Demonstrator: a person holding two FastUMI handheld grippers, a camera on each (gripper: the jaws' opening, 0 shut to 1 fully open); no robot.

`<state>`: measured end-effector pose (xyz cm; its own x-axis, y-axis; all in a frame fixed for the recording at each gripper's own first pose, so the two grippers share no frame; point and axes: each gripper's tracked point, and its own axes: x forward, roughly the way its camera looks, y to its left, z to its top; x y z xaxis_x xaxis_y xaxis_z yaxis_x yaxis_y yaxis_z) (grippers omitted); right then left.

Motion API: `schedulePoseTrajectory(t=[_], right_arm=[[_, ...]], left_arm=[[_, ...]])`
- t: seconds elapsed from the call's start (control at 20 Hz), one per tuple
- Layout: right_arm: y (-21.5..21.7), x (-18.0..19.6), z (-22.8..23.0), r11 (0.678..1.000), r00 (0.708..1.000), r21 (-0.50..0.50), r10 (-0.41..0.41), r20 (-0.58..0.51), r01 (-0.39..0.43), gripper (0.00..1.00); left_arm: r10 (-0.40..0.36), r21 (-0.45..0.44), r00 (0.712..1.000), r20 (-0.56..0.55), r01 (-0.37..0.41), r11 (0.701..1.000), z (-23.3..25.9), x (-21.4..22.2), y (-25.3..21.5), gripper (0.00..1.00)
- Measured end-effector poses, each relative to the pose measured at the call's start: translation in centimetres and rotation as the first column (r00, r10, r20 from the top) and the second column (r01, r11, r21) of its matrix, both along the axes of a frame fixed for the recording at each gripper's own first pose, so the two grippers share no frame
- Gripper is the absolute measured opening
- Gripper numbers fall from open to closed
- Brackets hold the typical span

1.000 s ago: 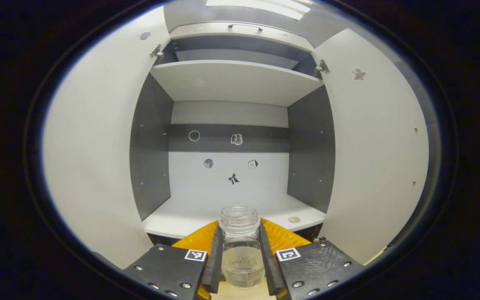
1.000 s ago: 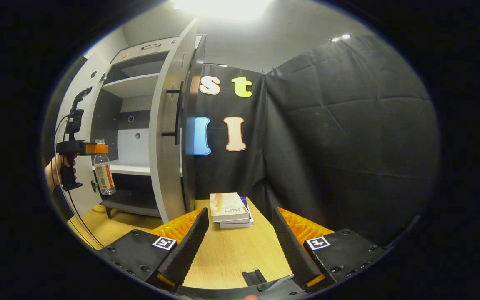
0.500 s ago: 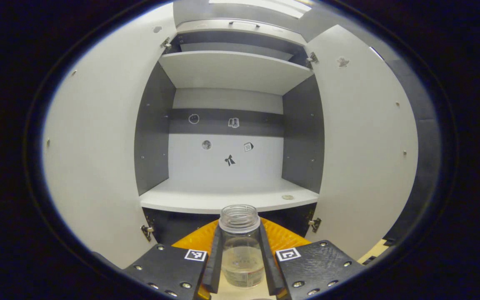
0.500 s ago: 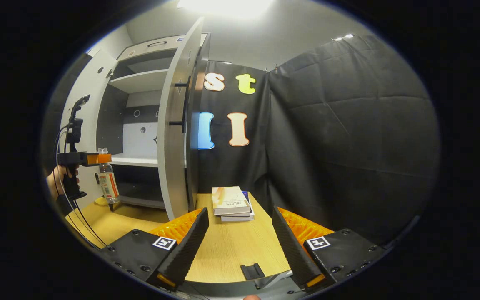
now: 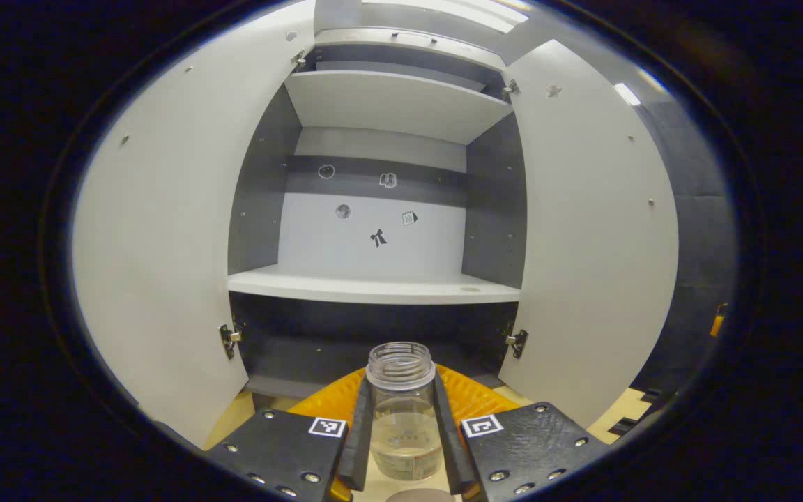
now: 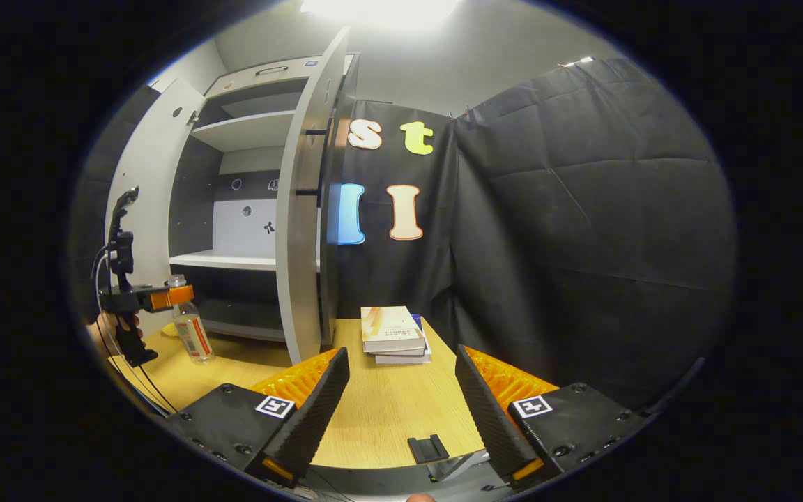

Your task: Grasp the bottle in the cabinet with the left hand and place it on the coaster, then close the right door with the right hand and the left door with the left hand.

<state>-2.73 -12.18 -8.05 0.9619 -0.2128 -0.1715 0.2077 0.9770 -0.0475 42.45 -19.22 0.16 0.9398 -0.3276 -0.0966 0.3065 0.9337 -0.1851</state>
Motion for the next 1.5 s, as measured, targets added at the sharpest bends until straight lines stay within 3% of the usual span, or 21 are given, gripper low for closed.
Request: schedulePoseTrajectory(t=[0.35, 0.45, 0.85, 1.25, 1.35, 1.5], right_arm=[[-0.1, -0.4, -1.0, 1.0, 1.0, 0.024, -0.01, -0.019, 0.01, 0.95], [-0.2, -0.6, -1.5, 0.999, 0.999, 0.032, -0.016, -0.032, 0.017, 0.96], [0.1, -0.5, -1.9, 0.999, 0.998, 0.016, -0.032, -0.048, 0.033, 0.96], [0.4, 0.4, -0.5, 1.0, 1.0, 0.017, -0.017, -0.026, 0.017, 0.98], [0.5, 0.9, 0.2, 1.0, 1.0, 0.019, -0.005, -0.015, 0.006, 0.98], [0.4, 1.7, 1.5, 1.0, 1.0, 0.022, 0.013, 0.004, -0.013, 0.98]], left_arm=[[-0.014, 0.013, 0.998, -0.056, 0.015, 1.0, -6.0, -2.3, -1.0, 0.48], [-0.028, 0.016, 0.997, -0.07, 0.03, 0.999, -7.4, -2.9, -1.6, 0.43], [-0.041, 0.029, 0.993, -0.115, 0.045, 0.999, -11.9, -4.3, -2.4, 0.43], [-0.016, 0.043, 0.993, -0.114, 0.021, 0.999, -12.5, -5.9, -2.2, 0.48], [-0.01, 0.056, 0.994, -0.112, 0.016, 0.998, -12.3, -6.1, -2.1, 0.82], [0.004, 0.083, 0.994, -0.108, 0.005, 0.997, -11.2, -6.5, -1.7, 0.86]])
